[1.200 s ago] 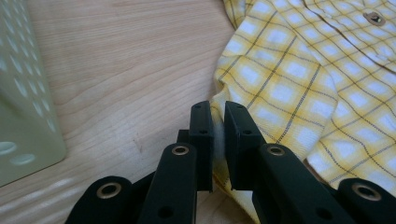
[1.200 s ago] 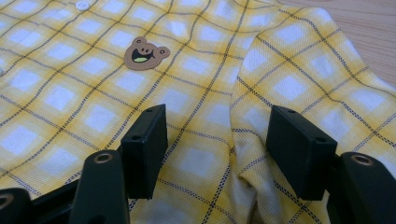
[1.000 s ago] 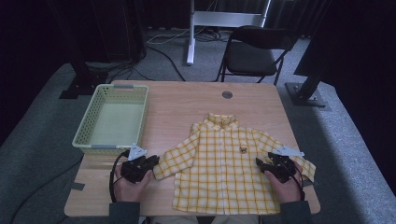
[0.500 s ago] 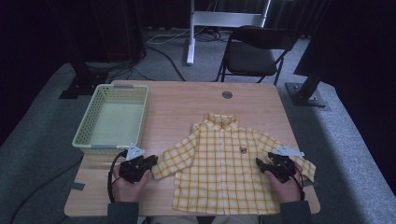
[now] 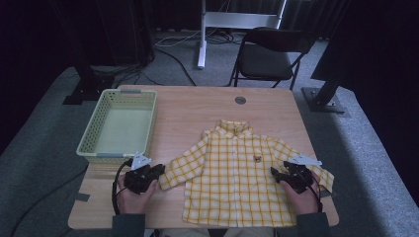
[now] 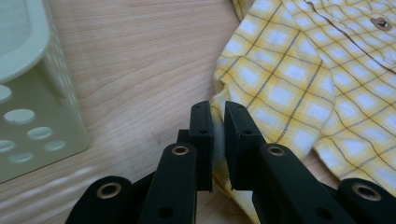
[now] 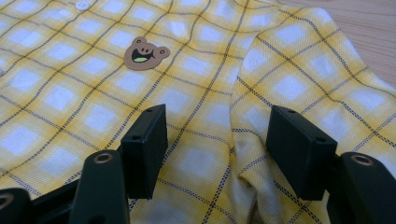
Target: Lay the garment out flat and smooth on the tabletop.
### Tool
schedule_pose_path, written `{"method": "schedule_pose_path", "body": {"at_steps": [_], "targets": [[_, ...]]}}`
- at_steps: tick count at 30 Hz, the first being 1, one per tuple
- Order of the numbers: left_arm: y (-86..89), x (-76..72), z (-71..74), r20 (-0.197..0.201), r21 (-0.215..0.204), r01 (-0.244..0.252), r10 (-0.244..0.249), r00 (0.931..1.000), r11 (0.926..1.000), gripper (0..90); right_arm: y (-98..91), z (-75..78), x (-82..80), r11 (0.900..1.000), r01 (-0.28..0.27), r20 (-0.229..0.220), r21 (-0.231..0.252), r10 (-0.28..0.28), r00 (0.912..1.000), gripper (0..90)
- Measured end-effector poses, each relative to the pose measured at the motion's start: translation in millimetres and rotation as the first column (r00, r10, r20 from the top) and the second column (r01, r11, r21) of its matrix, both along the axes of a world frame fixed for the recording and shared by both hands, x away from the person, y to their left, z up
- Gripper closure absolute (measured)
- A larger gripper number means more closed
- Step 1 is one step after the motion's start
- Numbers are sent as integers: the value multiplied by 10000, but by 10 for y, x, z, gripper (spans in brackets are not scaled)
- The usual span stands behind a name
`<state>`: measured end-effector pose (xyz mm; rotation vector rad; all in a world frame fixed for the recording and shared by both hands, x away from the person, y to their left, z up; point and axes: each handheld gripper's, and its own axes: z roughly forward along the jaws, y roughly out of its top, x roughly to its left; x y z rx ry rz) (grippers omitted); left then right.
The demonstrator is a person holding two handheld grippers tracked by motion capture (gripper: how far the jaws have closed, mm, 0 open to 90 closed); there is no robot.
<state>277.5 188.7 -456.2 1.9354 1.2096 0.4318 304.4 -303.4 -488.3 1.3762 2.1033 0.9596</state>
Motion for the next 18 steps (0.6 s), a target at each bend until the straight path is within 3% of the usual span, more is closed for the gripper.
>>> {"method": "schedule_pose_path", "body": {"at_steps": [18], "targets": [[45,-9,5,14,-2,-122,122,9999,9999,829,1,0,-2,10000,17,3,-8,-17,10000,378]]}}
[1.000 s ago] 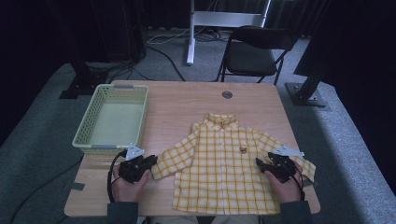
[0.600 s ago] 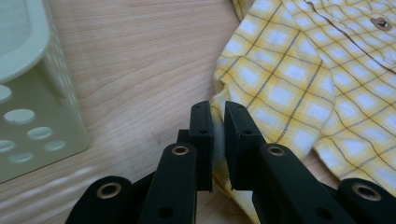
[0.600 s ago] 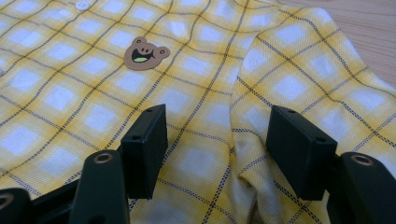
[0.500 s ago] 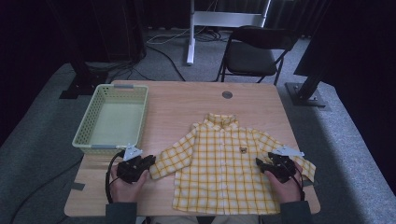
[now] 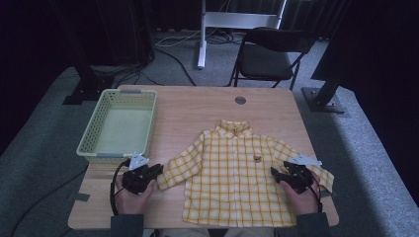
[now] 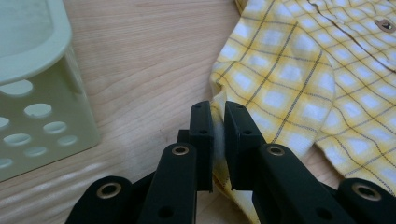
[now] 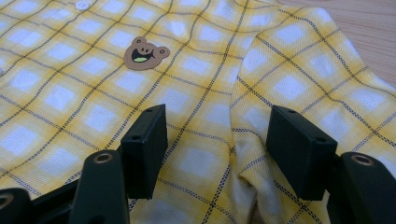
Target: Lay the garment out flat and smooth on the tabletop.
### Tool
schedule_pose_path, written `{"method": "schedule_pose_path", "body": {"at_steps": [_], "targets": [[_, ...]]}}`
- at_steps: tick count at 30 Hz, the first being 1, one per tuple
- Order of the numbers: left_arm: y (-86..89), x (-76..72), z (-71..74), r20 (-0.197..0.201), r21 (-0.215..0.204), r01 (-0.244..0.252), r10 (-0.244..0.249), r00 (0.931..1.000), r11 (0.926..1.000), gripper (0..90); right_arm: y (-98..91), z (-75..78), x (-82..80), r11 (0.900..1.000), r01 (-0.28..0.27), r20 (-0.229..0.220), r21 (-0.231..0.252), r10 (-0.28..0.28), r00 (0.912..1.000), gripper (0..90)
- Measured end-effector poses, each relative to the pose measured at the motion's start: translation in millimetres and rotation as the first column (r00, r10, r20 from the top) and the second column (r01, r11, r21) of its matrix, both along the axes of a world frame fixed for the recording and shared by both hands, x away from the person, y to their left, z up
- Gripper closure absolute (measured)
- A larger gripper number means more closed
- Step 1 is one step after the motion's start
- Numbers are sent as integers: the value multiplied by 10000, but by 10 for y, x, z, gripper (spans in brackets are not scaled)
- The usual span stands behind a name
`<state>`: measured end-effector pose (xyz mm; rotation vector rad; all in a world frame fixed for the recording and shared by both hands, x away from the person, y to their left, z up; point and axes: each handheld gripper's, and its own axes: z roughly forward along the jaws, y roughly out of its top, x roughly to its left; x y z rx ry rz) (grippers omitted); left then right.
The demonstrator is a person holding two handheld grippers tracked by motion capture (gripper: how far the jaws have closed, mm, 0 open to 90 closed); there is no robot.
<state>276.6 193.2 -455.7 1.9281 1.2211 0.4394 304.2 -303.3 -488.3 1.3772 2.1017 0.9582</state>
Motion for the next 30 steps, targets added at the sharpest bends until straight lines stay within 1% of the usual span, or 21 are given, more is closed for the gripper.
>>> {"method": "schedule_pose_path", "body": {"at_steps": [20,30], "targets": [[120,-20,11,41,-39,-303,303,9995,9995,830,1,0,0,10000,1,3,-5,-1,10000,378],[264,-60,-15,22,-166,-758,759,9971,9970,827,0,0,0,10000,1,1,-3,-1,10000,378]]}}
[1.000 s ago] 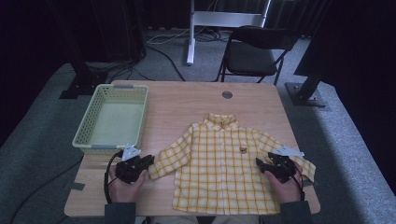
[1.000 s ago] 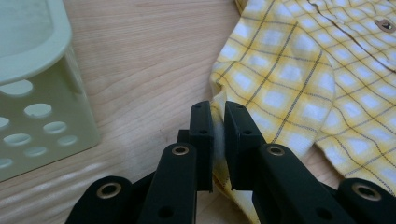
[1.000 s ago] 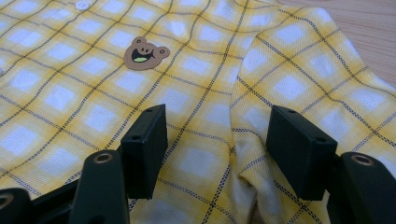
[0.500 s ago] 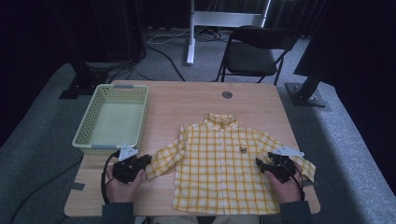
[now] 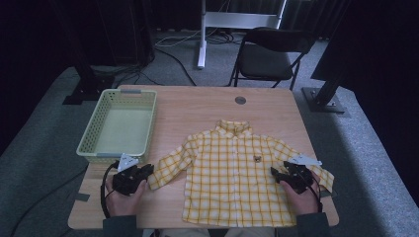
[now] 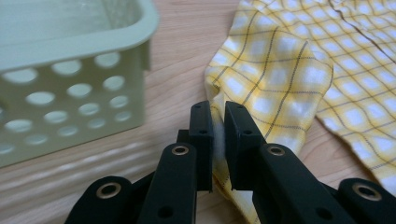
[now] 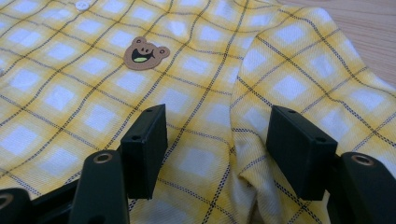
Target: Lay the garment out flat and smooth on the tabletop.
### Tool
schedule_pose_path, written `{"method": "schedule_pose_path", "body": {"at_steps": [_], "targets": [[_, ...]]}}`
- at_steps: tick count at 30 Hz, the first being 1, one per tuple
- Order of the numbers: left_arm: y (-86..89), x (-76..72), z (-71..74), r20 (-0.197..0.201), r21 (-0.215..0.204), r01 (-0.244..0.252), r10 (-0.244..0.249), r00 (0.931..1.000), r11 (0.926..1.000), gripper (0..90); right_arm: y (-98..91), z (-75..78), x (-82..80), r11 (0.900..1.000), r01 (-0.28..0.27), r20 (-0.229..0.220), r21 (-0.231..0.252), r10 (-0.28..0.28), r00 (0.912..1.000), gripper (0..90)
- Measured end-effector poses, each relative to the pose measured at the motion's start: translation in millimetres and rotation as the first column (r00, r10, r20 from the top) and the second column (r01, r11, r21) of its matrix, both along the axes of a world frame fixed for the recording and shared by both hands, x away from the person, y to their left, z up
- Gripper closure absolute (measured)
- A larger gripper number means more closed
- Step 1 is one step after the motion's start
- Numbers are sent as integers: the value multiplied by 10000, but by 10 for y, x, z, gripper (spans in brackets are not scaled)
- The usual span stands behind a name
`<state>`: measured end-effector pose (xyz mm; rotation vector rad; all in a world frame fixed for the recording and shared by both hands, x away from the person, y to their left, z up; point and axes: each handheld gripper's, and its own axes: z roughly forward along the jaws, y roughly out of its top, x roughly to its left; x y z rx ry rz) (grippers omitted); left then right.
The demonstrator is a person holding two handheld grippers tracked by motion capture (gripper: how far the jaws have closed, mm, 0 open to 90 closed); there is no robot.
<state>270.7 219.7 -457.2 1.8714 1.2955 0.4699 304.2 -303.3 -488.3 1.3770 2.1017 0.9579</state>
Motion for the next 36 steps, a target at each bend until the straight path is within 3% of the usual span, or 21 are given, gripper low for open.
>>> {"method": "schedule_pose_path", "body": {"at_steps": [16,30,36], "targets": [[263,50,0,-40,-146,-741,741,9972,9971,825,0,0,1,10000,3,-8,17,-3,10000,377],[372,81,-14,-111,-335,-972,969,9952,9947,812,0,0,1,10000,-1,-3,9,1,10000,377],[442,-6,44,99,-614,-1186,1194,9928,9910,663,0,0,0,10000,2,-8,9,-2,10000,377]]}}
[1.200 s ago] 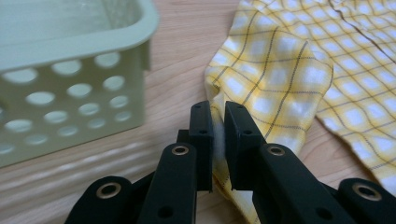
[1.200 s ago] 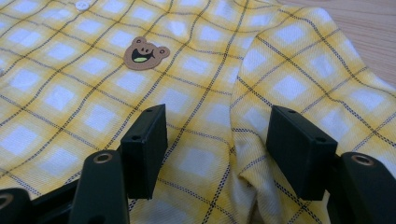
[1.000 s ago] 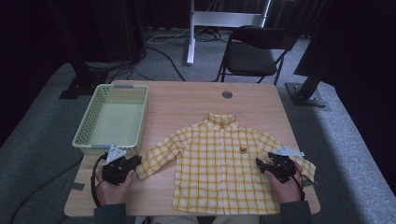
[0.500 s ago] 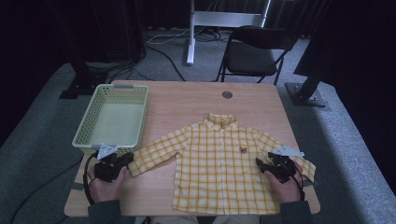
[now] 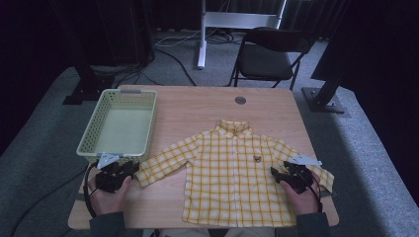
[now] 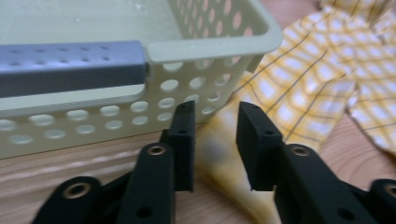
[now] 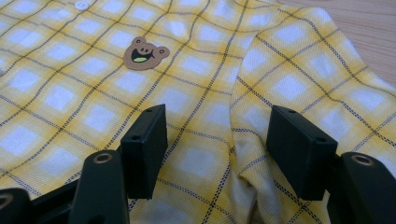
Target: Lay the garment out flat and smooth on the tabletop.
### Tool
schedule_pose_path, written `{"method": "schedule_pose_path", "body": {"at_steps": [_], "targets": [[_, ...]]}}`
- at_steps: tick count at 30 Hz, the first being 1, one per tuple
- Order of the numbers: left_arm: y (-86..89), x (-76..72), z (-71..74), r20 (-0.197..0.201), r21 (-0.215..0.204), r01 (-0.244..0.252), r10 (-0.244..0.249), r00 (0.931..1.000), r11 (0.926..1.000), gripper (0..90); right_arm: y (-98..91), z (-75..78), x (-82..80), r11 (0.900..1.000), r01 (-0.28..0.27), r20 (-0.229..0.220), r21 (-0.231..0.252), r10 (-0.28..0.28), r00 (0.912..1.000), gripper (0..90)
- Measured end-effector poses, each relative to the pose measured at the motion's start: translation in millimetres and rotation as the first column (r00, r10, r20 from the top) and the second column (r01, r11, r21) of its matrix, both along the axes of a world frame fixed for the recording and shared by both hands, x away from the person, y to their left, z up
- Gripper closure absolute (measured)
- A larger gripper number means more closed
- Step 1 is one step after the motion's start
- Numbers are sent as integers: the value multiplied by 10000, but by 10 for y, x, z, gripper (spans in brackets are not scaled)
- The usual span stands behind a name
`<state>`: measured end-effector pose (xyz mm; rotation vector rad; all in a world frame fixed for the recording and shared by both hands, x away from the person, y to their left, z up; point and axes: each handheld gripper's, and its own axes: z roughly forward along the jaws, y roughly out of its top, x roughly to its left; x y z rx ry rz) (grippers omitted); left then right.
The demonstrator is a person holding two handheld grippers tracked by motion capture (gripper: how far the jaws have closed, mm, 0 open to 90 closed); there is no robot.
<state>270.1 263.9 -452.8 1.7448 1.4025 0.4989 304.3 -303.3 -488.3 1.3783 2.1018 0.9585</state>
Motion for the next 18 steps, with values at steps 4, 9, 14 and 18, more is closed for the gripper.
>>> {"method": "schedule_pose_path", "body": {"at_steps": [4,9,14,18], "targets": [[77,-94,62,372,-265,-374,384,9986,9989,623,0,0,0,10000,-1,6,-8,1,10000,377],[10,-161,139,753,-227,-105,122,9971,9997,595,0,0,0,10000,4,0,0,-4,10000,377],[-177,-162,216,996,-53,364,-357,9944,9993,578,0,0,0,10000,4,4,-8,-4,10000,376],[-377,-131,238,1058,84,917,-920,9901,9958,571,0,0,0,10000,-2,7,-5,2,10000,376]]}}
